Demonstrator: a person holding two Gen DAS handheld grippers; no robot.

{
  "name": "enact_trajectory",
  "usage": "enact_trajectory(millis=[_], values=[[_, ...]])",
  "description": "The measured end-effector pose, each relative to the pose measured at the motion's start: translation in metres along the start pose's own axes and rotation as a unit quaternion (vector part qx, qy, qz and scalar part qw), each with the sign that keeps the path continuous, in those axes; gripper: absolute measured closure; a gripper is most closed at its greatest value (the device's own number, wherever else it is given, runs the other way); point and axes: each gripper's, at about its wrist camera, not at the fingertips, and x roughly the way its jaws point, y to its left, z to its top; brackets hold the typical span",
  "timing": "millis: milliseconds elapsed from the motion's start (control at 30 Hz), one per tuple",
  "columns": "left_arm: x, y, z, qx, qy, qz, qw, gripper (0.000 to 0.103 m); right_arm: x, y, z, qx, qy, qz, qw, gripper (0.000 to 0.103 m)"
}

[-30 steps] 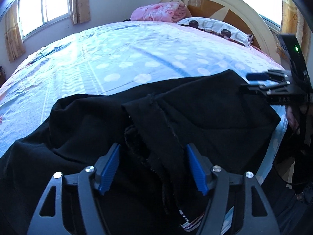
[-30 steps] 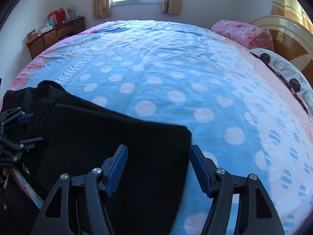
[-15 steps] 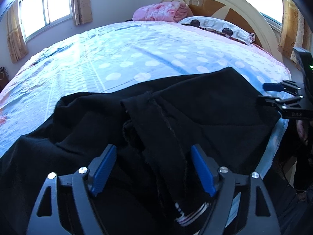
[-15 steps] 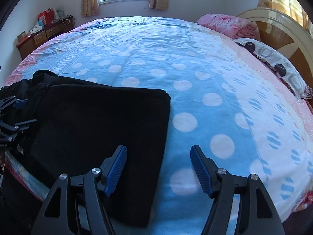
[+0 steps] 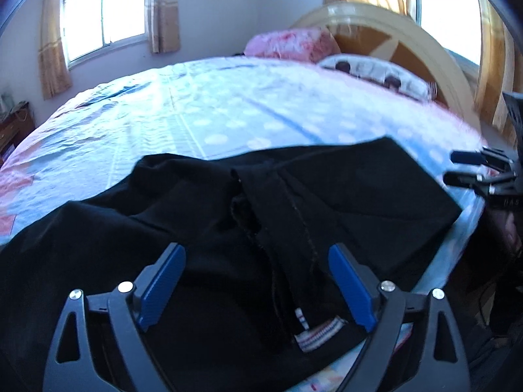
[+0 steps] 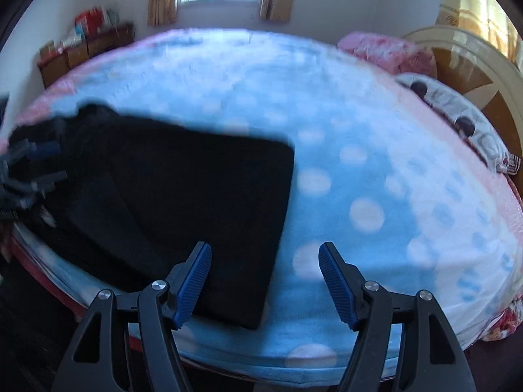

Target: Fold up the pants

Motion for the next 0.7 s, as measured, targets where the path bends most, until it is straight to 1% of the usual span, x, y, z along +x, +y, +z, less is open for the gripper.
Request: enact_trajectory(millis=[67, 100, 200, 267, 333, 400, 467, 500, 567, 633, 700], values=[[0.000, 0.003, -0.004, -0.007, 0.008, -0.005, 0.9999, 0.011, -0.007, 0.011, 0.020, -0.010, -0.018, 0.030, 0.999, 0.033], [0.001, 0.003, -0.006, -0.007, 0.011, -0.004, 0.9999, 0.011, -0.006, 0.022, 0.032, -0.021, -0.024, 0.054, 0.998, 0.033], [-0.001, 0.010, -0.012, -0.014, 0.014, 0.008, 0.9998, 0.011, 0.013, 0.060, 0.064, -0.053, -0.030, 0.125, 0.990, 0.033], [-0.006, 0.019, -0.015, -0.027, 0.012, 0.011, 0.9995, 0.011, 0.033, 0.086, 0.080, -0.067, -0.011, 0.167, 0.984, 0.033], [-0.012, 0.028, -0.019, -0.036, 0.009, 0.025, 0.9990, 0.011, 0.057, 0.112, 0.091, -0.074, 0.016, 0.199, 0.977, 0.033], [-0.016, 0.040, -0.024, -0.048, 0.009, 0.035, 0.9982, 0.011, 0.082, 0.132, 0.095, -0.083, 0.051, 0.214, 0.972, 0.034], [-0.017, 0.048, -0.025, -0.054, 0.013, 0.047, 0.9973, 0.011, 0.111, 0.148, 0.093, -0.096, 0.087, 0.177, 0.976, 0.034], [-0.019, 0.052, -0.024, -0.053, 0.011, 0.057, 0.9969, 0.011, 0.112, 0.150, 0.094, -0.098, 0.089, 0.172, 0.976, 0.033], [-0.026, 0.061, -0.022, -0.048, -0.003, 0.077, 0.9959, 0.011, 0.101, 0.149, 0.103, -0.095, 0.087, 0.188, 0.974, 0.034], [-0.026, 0.071, -0.021, -0.055, -0.008, 0.086, 0.9948, 0.011, 0.083, 0.143, 0.117, -0.079, 0.065, 0.222, 0.970, 0.033], [-0.021, 0.083, -0.026, -0.070, 0.001, 0.089, 0.9936, 0.011, 0.077, 0.143, 0.136, -0.053, 0.057, 0.260, 0.963, 0.034]])
